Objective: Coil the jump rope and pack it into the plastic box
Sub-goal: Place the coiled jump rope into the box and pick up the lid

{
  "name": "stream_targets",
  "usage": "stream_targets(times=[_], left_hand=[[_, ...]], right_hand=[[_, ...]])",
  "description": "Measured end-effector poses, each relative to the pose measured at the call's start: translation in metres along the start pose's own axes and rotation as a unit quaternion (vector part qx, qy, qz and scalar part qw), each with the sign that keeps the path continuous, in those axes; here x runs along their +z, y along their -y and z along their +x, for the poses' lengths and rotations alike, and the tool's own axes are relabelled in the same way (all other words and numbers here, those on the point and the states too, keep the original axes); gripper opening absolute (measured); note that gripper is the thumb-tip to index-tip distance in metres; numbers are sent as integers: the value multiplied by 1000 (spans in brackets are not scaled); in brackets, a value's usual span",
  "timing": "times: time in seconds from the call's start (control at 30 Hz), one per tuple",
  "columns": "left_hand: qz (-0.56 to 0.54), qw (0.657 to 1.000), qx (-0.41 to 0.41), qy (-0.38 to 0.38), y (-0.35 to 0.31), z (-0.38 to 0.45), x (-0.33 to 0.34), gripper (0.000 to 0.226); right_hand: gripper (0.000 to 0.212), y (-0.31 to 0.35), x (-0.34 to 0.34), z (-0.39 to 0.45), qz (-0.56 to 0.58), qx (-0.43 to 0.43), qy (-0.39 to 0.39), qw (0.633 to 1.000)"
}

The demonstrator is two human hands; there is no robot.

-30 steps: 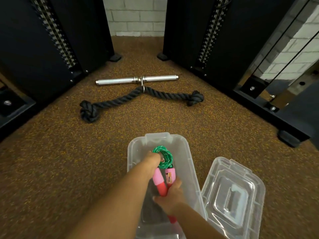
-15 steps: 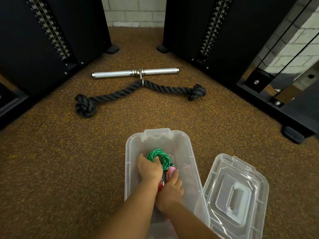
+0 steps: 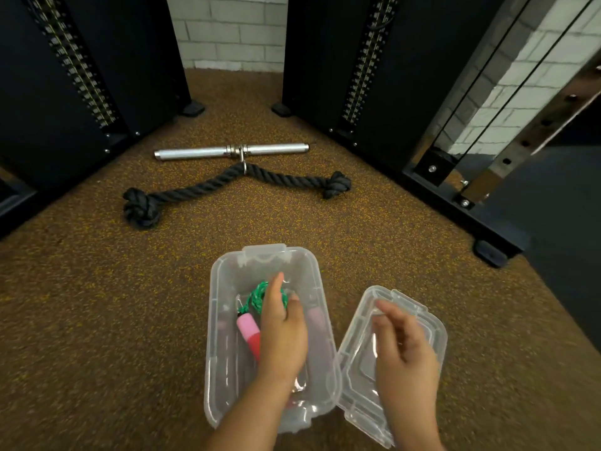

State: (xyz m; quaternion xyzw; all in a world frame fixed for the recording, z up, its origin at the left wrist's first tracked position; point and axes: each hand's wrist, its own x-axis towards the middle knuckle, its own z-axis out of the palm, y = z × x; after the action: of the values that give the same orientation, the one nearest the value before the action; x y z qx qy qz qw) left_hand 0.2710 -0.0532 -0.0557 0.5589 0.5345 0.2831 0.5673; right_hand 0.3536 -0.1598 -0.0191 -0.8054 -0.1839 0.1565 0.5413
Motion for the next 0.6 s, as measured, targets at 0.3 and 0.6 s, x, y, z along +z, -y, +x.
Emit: stream_targets(times=[0.3, 0.6], left_hand=[[136, 948, 146, 249, 0, -94, 83, 47], [371, 848, -40, 375, 48, -79, 127, 60]], right_hand=[[21, -147, -88, -10, -76, 344, -179, 919], [23, -181, -88, -15, -50, 453, -47, 889]])
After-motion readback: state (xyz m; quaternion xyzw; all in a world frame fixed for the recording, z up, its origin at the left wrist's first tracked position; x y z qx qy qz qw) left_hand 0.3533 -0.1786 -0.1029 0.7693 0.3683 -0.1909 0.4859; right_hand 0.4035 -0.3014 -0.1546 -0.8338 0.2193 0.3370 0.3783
